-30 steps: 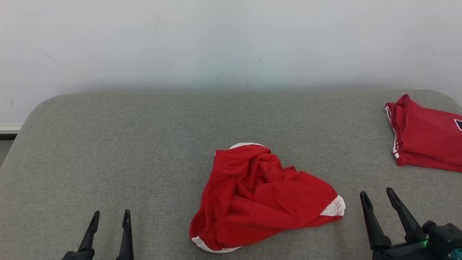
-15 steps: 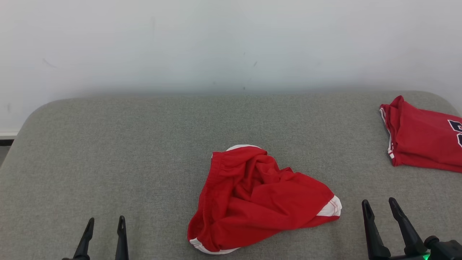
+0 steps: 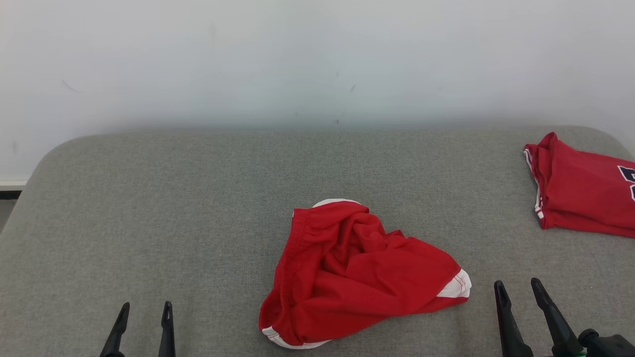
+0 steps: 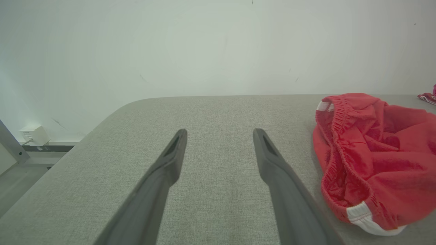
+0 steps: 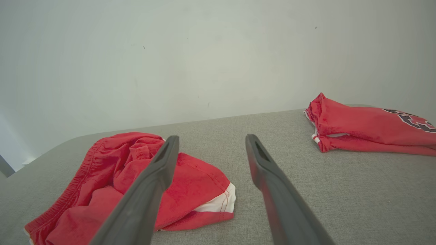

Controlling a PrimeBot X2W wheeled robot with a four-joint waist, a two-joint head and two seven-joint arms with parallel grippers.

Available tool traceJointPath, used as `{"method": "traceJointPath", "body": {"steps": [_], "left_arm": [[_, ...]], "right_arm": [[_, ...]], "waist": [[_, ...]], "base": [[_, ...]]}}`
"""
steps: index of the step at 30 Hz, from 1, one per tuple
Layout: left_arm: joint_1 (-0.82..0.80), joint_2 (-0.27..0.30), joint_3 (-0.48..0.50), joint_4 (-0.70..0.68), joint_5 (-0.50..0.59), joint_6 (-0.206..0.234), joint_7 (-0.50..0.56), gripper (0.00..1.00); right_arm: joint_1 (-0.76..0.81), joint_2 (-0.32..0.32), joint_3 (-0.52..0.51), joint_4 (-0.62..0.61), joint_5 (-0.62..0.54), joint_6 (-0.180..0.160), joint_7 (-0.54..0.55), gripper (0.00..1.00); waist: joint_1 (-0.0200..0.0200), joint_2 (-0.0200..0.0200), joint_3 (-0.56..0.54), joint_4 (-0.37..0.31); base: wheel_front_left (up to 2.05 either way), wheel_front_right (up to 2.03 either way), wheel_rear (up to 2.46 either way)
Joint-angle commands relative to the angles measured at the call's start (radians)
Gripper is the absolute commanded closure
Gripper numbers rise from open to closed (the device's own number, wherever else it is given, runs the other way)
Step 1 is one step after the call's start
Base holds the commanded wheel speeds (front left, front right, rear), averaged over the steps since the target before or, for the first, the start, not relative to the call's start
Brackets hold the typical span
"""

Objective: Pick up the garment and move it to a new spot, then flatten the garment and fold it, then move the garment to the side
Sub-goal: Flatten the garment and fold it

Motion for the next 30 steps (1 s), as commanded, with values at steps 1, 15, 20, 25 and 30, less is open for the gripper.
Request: {"method": "traceJointPath", "body": {"steps": [1,15,20,25,30], "left_arm": [[0.001,0.005,-0.001,-0.001,0.003,0.004,-0.005,0.0],[0.005,0.019,-0.01,-0.039,0.005,0.007,0.005,0.0],[-0.038,0.041,-0.049,-0.04,0.009,-0.043,0.031,0.0],[-0.088,0.055,-0.115,-0.017,0.029,-0.1,0.062,0.0],[-0.133,0.064,-0.195,0.028,0.039,-0.141,0.085,0.0]], "right_arm": [[-0.004,0.001,0.0,0.001,-0.008,-0.003,0.0,0.0],[-0.014,-0.009,0.003,0.013,-0.009,-0.003,0.0,0.0],[-0.045,-0.043,0.015,0.054,0.002,-0.003,0.009,0.0],[-0.093,-0.081,0.029,0.121,0.017,-0.003,0.045,0.0],[-0.154,-0.109,0.064,0.209,0.037,-0.003,0.064,0.0]], "waist": [[0.0,0.0,0.0,0.0],[0.0,0.0,-0.001,0.0],[0.0,0.0,0.007,-0.001],[0.0,0.0,0.028,-0.001],[0.0,0.0,0.061,-0.004]], "base": [[0.0,0.0,0.0],[0.0,0.0,0.0],[0.0,0.0,0.0],[0.0,0.0,0.0],[0.0,0.0,0.0]]}}
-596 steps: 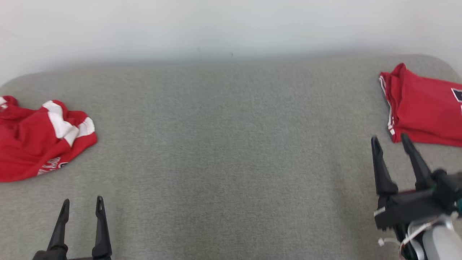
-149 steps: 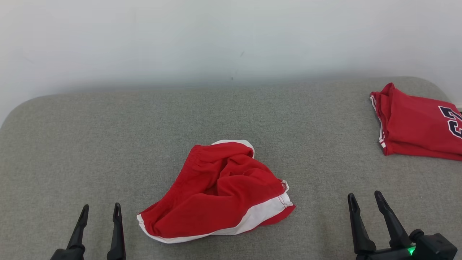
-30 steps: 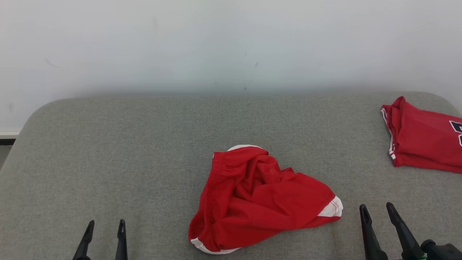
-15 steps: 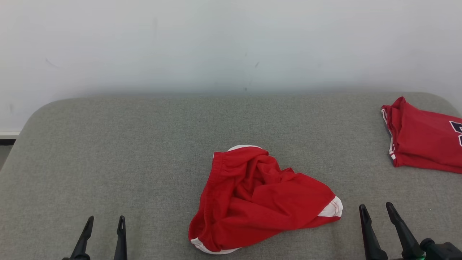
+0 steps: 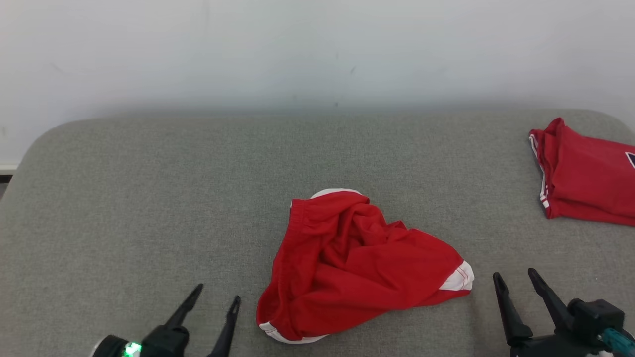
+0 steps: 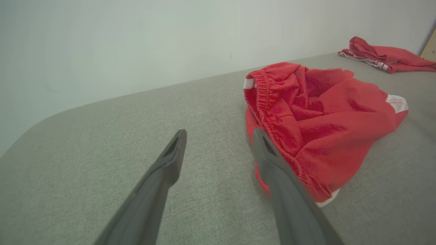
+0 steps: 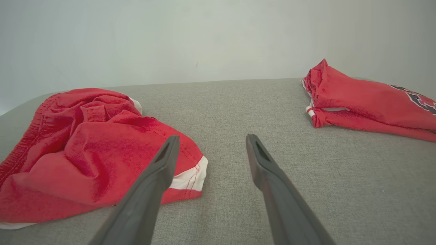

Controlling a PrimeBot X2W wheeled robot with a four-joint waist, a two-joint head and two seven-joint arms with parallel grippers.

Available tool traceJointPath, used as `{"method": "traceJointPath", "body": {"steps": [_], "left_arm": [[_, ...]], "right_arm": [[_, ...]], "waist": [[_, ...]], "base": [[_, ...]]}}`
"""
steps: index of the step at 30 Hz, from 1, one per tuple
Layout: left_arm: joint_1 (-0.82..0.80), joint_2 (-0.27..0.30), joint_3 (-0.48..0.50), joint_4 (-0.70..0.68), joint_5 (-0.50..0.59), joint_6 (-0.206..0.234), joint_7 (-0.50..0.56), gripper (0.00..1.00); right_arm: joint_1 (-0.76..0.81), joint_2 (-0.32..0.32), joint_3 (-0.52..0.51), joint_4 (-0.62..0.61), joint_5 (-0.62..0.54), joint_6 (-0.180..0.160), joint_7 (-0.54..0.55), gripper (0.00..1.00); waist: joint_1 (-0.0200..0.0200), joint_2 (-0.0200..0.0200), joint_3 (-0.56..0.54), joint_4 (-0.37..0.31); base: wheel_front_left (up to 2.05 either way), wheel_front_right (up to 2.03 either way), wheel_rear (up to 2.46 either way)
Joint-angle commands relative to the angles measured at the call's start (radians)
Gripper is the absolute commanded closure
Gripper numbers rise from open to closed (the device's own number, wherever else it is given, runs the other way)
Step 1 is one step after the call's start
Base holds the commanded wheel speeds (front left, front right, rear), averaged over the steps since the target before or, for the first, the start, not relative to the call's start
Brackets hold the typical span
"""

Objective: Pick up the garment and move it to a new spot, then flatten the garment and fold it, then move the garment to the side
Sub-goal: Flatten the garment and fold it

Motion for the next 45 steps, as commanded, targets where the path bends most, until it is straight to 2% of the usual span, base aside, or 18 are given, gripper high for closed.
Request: {"method": "traceJointPath", "body": {"steps": [1,8,14,29,30,31,32,38,41,45], "left_arm": [[-0.017,0.005,-0.021,0.013,0.004,-0.009,0.004,0.0],[-0.072,0.036,-0.161,0.093,-0.008,-0.032,0.013,0.0],[-0.127,0.07,-0.304,0.149,-0.052,-0.03,0.009,0.0],[-0.292,0.104,-0.504,0.269,-0.134,-0.031,-0.012,0.0],[-0.297,0.103,-0.515,0.276,-0.144,-0.031,-0.006,0.71],[-0.3,0.104,-0.523,0.286,-0.154,-0.031,0.003,1.0],[-0.301,0.105,-0.533,0.295,-0.168,-0.031,0.01,1.0],[-0.291,0.093,-0.517,0.314,-0.217,-0.026,-0.037,1.0],[-0.267,0.081,-0.484,0.277,-0.254,-0.016,-0.063,1.0],[-0.266,0.106,-0.427,0.195,-0.282,0.005,-0.078,1.0]], "right_arm": [[-0.02,-0.009,0.011,0.025,0.013,-0.003,0.006,0.0],[-0.117,-0.031,0.096,0.153,0.046,-0.003,0.016,0.0],[-0.194,-0.037,0.176,0.254,0.082,-0.003,0.008,0.0],[-0.337,-0.04,0.361,0.415,0.169,-0.003,-0.021,0.0],[-0.344,-0.04,0.371,0.421,0.176,-0.003,-0.024,0.6],[-0.349,-0.04,0.383,0.428,0.184,-0.003,-0.026,0.75],[-0.353,-0.039,0.396,0.434,0.191,-0.003,-0.027,1.0],[-0.361,-0.059,0.435,0.419,0.218,-0.003,-0.057,1.0],[-0.333,-0.08,0.455,0.364,0.232,-0.003,-0.064,1.0],[-0.31,-0.124,0.442,0.236,0.239,-0.003,-0.064,1.0]], "waist": [[0.0,0.0,0.017,-0.003],[0.0,0.0,0.061,-0.008],[0.0,0.0,0.081,-0.011],[0.0,0.0,0.108,-0.019],[0.0,0.0,0.11,-0.019],[0.0,0.0,0.113,-0.019],[0.0,0.0,0.115,-0.02],[0.0,0.0,0.115,-0.022],[0.0,0.0,0.106,-0.019],[0.0,0.0,0.089,-0.021]], "base": [[0.0,0.0,0.0],[0.0,0.0,0.0],[0.0,0.0,0.0],[0.0,0.0,0.0],[0.0,0.0,0.0],[0.0,0.0,0.0],[0.0,0.0,0.0],[0.0,0.0,0.0],[0.0,0.0,0.0],[0.0,0.0,0.0]]}}
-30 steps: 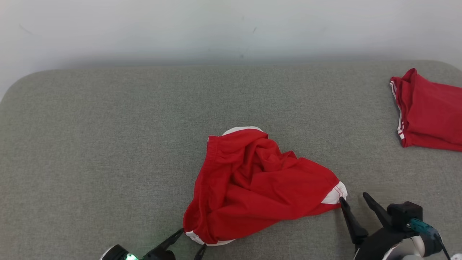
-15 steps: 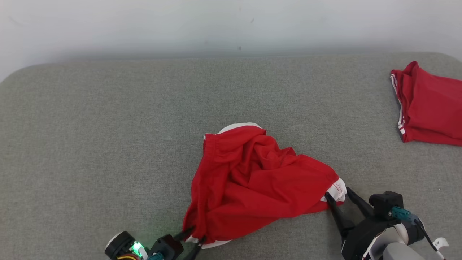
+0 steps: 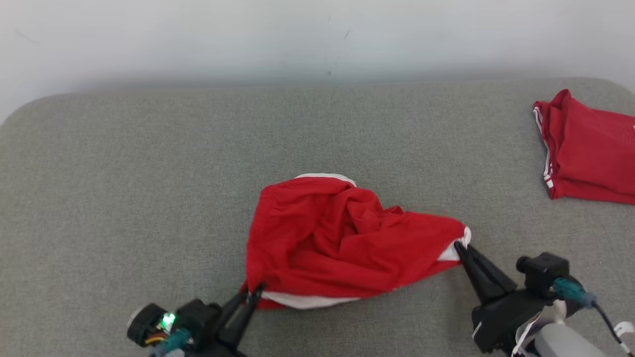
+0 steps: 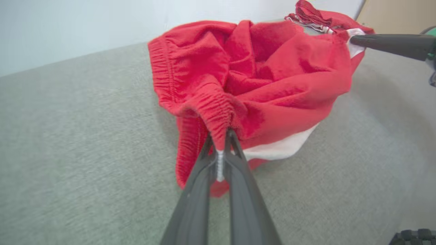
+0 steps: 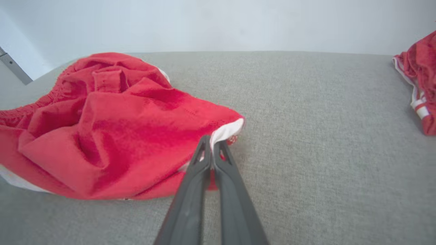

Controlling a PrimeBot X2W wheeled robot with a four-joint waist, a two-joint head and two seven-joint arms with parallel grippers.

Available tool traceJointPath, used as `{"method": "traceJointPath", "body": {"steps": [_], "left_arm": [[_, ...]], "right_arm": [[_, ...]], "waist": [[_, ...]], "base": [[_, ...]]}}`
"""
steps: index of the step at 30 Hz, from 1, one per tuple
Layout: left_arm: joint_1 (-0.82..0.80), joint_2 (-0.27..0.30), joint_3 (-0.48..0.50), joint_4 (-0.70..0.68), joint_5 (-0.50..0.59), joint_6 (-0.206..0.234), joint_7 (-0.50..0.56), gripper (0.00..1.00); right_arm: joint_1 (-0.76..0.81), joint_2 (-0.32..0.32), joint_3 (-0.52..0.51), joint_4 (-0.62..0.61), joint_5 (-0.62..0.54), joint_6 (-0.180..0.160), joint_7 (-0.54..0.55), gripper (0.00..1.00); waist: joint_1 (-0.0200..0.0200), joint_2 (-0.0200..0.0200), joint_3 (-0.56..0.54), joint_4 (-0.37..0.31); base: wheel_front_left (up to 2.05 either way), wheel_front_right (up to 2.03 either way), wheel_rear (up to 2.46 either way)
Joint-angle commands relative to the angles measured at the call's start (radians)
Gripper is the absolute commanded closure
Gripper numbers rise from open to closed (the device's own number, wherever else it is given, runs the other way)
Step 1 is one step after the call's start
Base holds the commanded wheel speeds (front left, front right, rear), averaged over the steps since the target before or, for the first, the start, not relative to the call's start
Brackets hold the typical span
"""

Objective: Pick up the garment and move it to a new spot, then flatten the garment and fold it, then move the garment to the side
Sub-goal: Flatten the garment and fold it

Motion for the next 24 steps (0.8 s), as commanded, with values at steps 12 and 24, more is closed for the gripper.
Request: {"method": "traceJointPath", "body": {"steps": [12,24], "left_arm": [[-0.317,0.085,0.147,-0.229,-0.076,-0.002,0.113,1.0],[-0.971,0.043,0.215,-0.097,-0.202,-0.036,0.261,1.0]], "right_arm": [[-0.213,-0.028,-0.067,-0.216,0.122,-0.003,0.003,1.0],[-0.803,-0.01,-0.135,-0.132,0.319,-0.003,0.119,1.0]], "waist": [[-0.0001,-0.0001,0.051,-0.021],[-0.0001,-0.0001,0.344,-0.057]], "base": [[0.0,0.0,0.0],[0.0,0.0,0.0]]}}
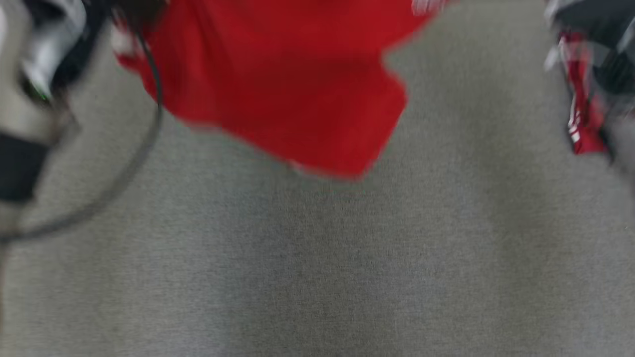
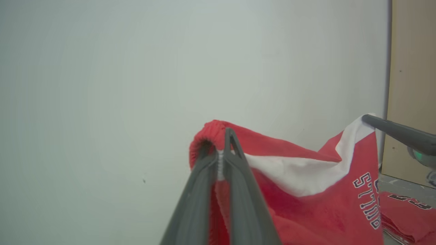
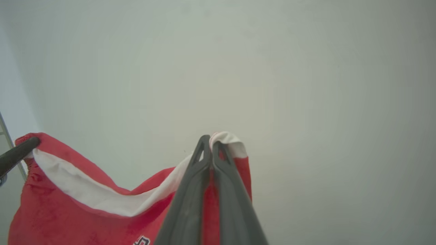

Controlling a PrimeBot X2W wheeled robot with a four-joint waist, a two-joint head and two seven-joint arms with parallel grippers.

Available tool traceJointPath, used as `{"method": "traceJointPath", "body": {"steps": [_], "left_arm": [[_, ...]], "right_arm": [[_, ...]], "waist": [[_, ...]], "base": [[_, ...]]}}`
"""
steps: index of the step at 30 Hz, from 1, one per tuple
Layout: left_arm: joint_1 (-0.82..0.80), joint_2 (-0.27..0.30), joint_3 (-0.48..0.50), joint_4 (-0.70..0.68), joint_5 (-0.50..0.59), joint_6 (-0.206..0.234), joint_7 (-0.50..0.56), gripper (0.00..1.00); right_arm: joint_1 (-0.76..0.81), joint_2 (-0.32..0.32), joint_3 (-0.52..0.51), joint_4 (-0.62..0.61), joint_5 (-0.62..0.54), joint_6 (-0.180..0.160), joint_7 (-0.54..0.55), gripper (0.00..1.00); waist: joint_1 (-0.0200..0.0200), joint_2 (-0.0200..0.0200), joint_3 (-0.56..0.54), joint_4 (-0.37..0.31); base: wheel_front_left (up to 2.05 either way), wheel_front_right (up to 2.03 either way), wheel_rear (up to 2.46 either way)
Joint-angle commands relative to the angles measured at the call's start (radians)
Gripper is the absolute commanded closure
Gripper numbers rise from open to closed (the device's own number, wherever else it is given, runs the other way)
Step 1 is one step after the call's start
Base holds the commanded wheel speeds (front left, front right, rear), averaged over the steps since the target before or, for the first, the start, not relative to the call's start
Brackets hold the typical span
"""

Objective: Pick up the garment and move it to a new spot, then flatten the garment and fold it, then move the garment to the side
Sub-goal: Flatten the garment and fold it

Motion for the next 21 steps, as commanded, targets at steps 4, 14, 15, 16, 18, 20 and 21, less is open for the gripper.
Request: {"method": "traceJointPath", "body": {"steps": [4,14,15,16,18,20,21], "left_arm": [[-0.243,0.013,-0.062,0.068,-0.01,0.0,0.013,1.0],[-0.63,0.003,-0.215,0.264,-0.096,0.0,-0.009,1.0],[-0.652,0.002,-0.232,0.282,-0.107,0.0,-0.011,1.0],[-0.673,0.003,-0.251,0.3,-0.113,0.0,-0.012,1.0],[-0.712,0.003,-0.284,0.331,-0.134,0.0,-0.023,1.0],[-0.735,0.004,-0.308,0.359,-0.152,0.0,-0.042,1.0],[-0.743,0.005,-0.323,0.37,-0.158,0.0,-0.052,1.0]], "right_arm": [[-0.234,0.021,-0.03,0.064,0.048,-0.003,0.047,1.0],[-0.632,0.025,0.01,0.28,-0.008,-0.003,0.066,1.0],[-0.655,0.022,0.024,0.298,-0.025,-0.003,0.059,1.0],[-0.675,0.021,0.032,0.313,-0.029,-0.003,0.05,1.0],[-0.703,0.028,0.042,0.342,-0.018,-0.003,0.036,1.0],[-0.717,0.033,0.055,0.363,-0.007,-0.003,0.02,1.0],[-0.721,0.034,0.065,0.37,-0.005,-0.003,0.014,1.0]], "waist": [[-0.0002,-0.0002,0.233,-0.046],[-0.0002,-0.0002,0.361,-0.08],[-0.0002,-0.0002,0.369,-0.082],[-0.0002,-0.0002,0.378,-0.083],[-0.0002,-0.0002,0.394,-0.086],[-0.0002,-0.0002,0.407,-0.088],[-0.0002,-0.0002,0.412,-0.089]], "base": [[0.0,0.0,0.0],[0.0,0.0,0.0],[0.0,0.0,0.0],[0.0,0.0,0.0],[0.0,0.0,0.0],[0.0,0.0,0.0],[0.0,0.0,0.0]]}}
